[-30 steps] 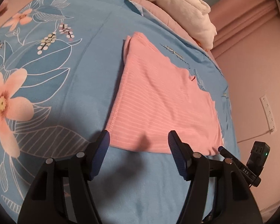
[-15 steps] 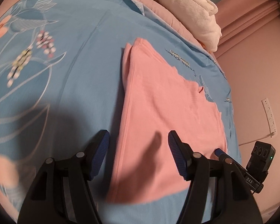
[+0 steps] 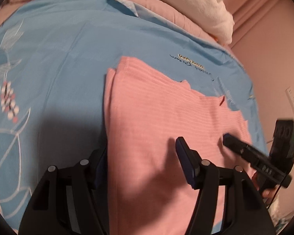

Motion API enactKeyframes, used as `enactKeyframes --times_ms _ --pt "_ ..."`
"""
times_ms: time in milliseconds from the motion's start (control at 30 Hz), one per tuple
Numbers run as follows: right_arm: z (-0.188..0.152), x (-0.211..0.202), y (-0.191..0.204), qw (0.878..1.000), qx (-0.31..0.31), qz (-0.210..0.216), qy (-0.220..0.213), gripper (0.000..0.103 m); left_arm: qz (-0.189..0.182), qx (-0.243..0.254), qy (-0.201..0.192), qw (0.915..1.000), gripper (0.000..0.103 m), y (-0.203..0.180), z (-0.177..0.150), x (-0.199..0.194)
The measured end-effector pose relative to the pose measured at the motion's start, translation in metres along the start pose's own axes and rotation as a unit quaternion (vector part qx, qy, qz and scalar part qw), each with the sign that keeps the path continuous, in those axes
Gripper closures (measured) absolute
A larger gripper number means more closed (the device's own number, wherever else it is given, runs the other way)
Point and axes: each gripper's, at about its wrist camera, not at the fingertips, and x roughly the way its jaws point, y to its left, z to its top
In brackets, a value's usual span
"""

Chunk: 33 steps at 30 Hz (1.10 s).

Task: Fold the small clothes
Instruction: 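Grasp the sweater side edge with the left gripper, then fold the held side over the sweater middle with the left gripper, release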

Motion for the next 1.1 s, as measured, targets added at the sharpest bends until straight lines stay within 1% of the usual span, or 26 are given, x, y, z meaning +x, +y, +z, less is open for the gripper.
enactKeyframes --times_ms 33,67,133,200,233,300,333,467,567,733,833,967,1100 --pt "0.004 0.004 -0.001 1.000 0.001 -0.008 0.002 0.061 0.008 0.008 0.000 0.9999 0.043 -0.003 0.002 0.002" --pt "0.007 0.007 -0.002 1.000 0.002 -0.015 0.003 0.065 0.014 0.014 0.001 0.9998 0.049 -0.005 0.004 0.004" --pt "0.013 0.013 -0.001 0.999 -0.004 -0.039 0.007 0.072 0.024 0.022 0.003 0.9994 0.053 -0.007 0.006 0.007" --pt "0.017 0.017 0.000 0.999 -0.011 -0.051 0.011 0.073 0.026 0.023 0.003 0.9994 0.057 -0.006 0.007 0.007" --pt "0.018 0.020 0.000 0.998 -0.017 -0.060 0.013 0.073 0.027 0.023 0.004 0.9994 0.061 -0.006 0.007 0.007" --pt "0.021 0.023 0.000 0.997 -0.024 -0.069 0.012 0.073 0.026 0.020 0.007 0.9994 0.064 -0.007 0.008 0.007" --pt "0.022 0.024 0.000 0.997 -0.024 -0.071 0.012 0.073 0.027 0.021 0.008 0.9994 0.067 -0.007 0.009 0.006" --pt "0.027 0.024 -0.007 0.998 -0.005 -0.060 0.011 0.073 0.036 0.030 0.008 0.9989 0.076 -0.014 0.010 0.002" --pt "0.027 0.018 -0.006 0.999 0.003 -0.054 0.006 0.073 0.038 0.028 0.007 0.9989 0.080 -0.017 0.011 0.000" --pt "0.018 -0.009 0.002 0.999 -0.015 -0.043 -0.021 0.073 0.045 0.035 0.001 0.9984 0.083 -0.023 0.011 -0.006" --pt "0.013 -0.024 0.006 0.999 -0.023 -0.036 -0.031 0.073 0.040 0.044 -0.007 0.9982 0.086 -0.030 0.010 -0.011" --pt "0.002 -0.031 0.018 0.999 -0.035 -0.014 -0.027 0.073 0.034 0.050 -0.017 0.9981 0.086 -0.039 0.010 -0.019" --pt "-0.006 -0.018 0.029 0.999 -0.046 0.003 -0.006 0.073 0.033 0.053 -0.020 0.9979 0.086 -0.049 0.010 -0.025"
